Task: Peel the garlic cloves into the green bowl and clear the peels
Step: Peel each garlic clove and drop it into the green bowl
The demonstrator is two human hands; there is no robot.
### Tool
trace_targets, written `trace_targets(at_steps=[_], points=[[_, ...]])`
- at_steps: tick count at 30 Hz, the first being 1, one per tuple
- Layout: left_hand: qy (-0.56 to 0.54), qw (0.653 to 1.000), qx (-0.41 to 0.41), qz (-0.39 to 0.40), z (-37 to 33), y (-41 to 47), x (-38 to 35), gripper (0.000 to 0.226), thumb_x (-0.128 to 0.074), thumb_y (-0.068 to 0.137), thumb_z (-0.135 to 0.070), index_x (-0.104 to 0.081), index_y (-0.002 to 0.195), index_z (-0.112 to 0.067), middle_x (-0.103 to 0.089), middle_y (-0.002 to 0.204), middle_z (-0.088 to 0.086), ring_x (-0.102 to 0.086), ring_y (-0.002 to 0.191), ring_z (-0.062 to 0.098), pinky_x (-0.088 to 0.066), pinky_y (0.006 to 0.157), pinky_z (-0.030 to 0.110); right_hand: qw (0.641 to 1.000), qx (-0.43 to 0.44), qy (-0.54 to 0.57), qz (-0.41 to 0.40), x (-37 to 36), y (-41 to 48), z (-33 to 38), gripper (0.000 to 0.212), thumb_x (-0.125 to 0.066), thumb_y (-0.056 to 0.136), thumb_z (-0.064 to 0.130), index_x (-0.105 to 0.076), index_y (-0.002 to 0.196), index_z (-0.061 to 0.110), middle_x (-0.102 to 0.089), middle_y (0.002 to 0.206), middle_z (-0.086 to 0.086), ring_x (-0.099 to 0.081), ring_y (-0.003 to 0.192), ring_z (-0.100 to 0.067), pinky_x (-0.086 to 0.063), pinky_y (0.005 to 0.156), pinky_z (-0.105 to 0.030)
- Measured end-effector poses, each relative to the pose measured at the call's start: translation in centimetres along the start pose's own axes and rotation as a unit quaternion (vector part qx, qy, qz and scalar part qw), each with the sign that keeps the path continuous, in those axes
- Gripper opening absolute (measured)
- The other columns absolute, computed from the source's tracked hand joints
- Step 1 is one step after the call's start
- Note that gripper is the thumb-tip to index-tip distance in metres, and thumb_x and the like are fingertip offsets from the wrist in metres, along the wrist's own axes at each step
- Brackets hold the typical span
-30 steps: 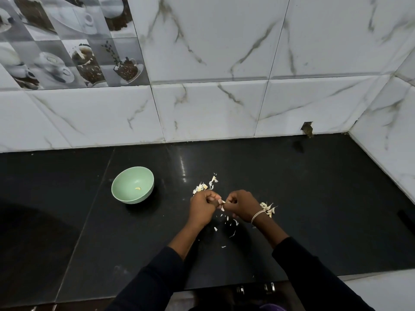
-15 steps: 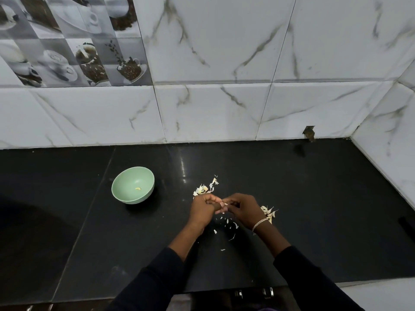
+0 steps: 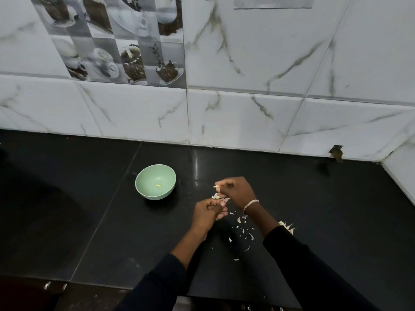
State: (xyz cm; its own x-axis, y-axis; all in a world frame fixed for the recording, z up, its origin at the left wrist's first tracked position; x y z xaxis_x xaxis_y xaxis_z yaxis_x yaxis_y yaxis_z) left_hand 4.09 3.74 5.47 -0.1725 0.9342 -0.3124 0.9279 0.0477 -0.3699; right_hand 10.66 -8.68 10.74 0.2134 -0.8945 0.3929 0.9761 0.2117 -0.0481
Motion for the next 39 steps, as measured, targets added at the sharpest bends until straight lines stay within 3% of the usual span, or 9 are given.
trace_targets(at_steps=[3, 7, 13, 20, 24, 27, 30, 34, 39], points=[[-0.015, 1.0, -0.007, -0.026, -0.5, 0.1, 2.1, 0.021, -0.072, 0.091, -0.008, -0.068, 0.102, 0.01, -0.072, 0.095, 0.029, -0.072, 0.081, 0.029, -0.059, 0.072, 0.027, 0.999, -0.014, 0.038, 0.032, -3.2, 2.9, 2.3, 0.012, -0.07, 0.088, 0.0, -0.075, 0.099, -0.002, -0.074, 0.082, -0.018, -0.072, 0.07, -0.021, -0.062, 0.07, -0.029], [-0.042, 0.997, -0.009, -0.061, -1.0, -0.1, 5.2, 0.017, -0.072, 0.091, -0.008, -0.069, 0.1, 0.006, -0.073, 0.088, 0.025, -0.072, 0.079, 0.028, -0.06, 0.076, 0.031, 0.995, -0.015, 0.03, 0.094, -7.9, 6.0, 4.4, 0.014, -0.069, 0.09, -0.002, -0.072, 0.103, -0.004, -0.071, 0.074, -0.009, -0.068, 0.06, -0.008, -0.059, 0.064, -0.02], [-0.077, 0.992, -0.015, -0.098, -1.8, -0.8, 8.7, 0.016, -0.072, 0.091, -0.008, -0.069, 0.1, 0.005, -0.073, 0.088, 0.024, -0.072, 0.078, 0.028, -0.059, 0.07, 0.026, 0.99, 0.023, -0.074, 0.116, -14.2, 8.7, 7.3, 0.003, -0.076, 0.083, 0.001, -0.074, 0.083, 0.003, -0.068, 0.063, -0.005, -0.062, 0.047, -0.003, -0.05, 0.051, -0.015], [-0.093, 0.985, -0.028, -0.141, -2.6, -0.8, 12.5, 0.018, -0.07, 0.094, -0.01, -0.067, 0.103, 0.005, -0.074, 0.086, 0.02, -0.072, 0.075, 0.024, -0.059, 0.071, 0.026, 0.961, 0.066, -0.234, 0.134, -19.6, 12.9, 7.2, 0.029, -0.065, 0.084, 0.005, -0.067, 0.064, 0.025, -0.065, 0.067, 0.012, -0.067, 0.07, -0.015, -0.051, 0.069, -0.024], [-0.094, 0.983, -0.028, -0.157, -2.8, -0.9, 14.2, 0.018, -0.068, 0.095, -0.01, -0.067, 0.103, 0.006, -0.073, 0.086, 0.02, -0.072, 0.074, 0.022, -0.057, 0.066, 0.022, 0.949, 0.047, -0.279, 0.141, -21.0, 14.1, 6.5, 0.031, -0.065, 0.08, 0.008, -0.06, 0.055, 0.024, -0.064, 0.06, 0.011, -0.065, 0.064, -0.01, -0.049, 0.067, -0.024], [-0.098, 0.981, -0.024, -0.163, -2.8, -0.9, 14.9, 0.015, -0.068, 0.095, -0.01, -0.068, 0.101, 0.004, -0.073, 0.085, 0.019, -0.072, 0.073, 0.021, -0.057, 0.065, 0.021, 0.947, 0.039, -0.285, 0.145, -21.5, 14.2, 6.1, 0.029, -0.06, 0.08, 0.005, -0.06, 0.056, 0.02, -0.066, 0.062, 0.008, -0.064, 0.063, -0.01, -0.048, 0.067, -0.024], [-0.103, 0.981, -0.027, -0.164, -3.0, -0.9, 15.3, 0.013, -0.067, 0.095, -0.008, -0.067, 0.099, 0.004, -0.072, 0.085, 0.02, -0.071, 0.07, 0.02, -0.057, 0.065, 0.021, 0.948, 0.04, -0.28, 0.148, -21.7, 14.5, 5.5, 0.028, -0.052, 0.081, 0.002, -0.063, 0.061, 0.02, -0.073, 0.078, 0.002, -0.07, 0.076, -0.019, -0.057, 0.075, -0.031], [-0.099, 0.982, -0.03, -0.159, -2.8, -0.8, 15.3, 0.009, -0.067, 0.095, -0.009, -0.067, 0.096, 0.0, -0.072, 0.085, 0.021, -0.071, 0.07, 0.021, -0.058, 0.065, 0.022, 0.956, 0.048, -0.254, 0.138, -21.3, 14.2, 5.5, 0.025, -0.054, 0.087, -0.001, -0.076, 0.084, 0.01, -0.075, 0.094, -0.005, -0.068, 0.088, -0.019, -0.051, 0.083, -0.025], [-0.095, 0.984, -0.028, -0.147, -2.7, -0.4, 14.4, 0.008, -0.068, 0.095, -0.009, -0.067, 0.095, -0.001, -0.073, 0.084, 0.019, -0.072, 0.071, 0.021, -0.058, 0.067, 0.023, 0.975, 0.084, -0.179, 0.104, -18.1, 12.8, 6.8, 0.019, -0.059, 0.086, 0.001, -0.077, 0.086, 0.008, -0.069, 0.071, 0.003, -0.069, 0.069, -0.018, -0.057, 0.076, -0.031]])
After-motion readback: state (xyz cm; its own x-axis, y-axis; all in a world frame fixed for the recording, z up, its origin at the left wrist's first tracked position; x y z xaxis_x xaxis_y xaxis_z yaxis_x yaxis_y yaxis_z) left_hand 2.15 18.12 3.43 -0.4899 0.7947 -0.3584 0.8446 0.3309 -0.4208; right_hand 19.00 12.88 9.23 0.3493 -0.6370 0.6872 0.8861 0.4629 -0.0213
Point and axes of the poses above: each hand's wrist, its own y-axis towards the middle knuckle, its own x-axis out of the back of the hand, z = x × y, the point moved 2 cm from there along y, towards the middle knuckle
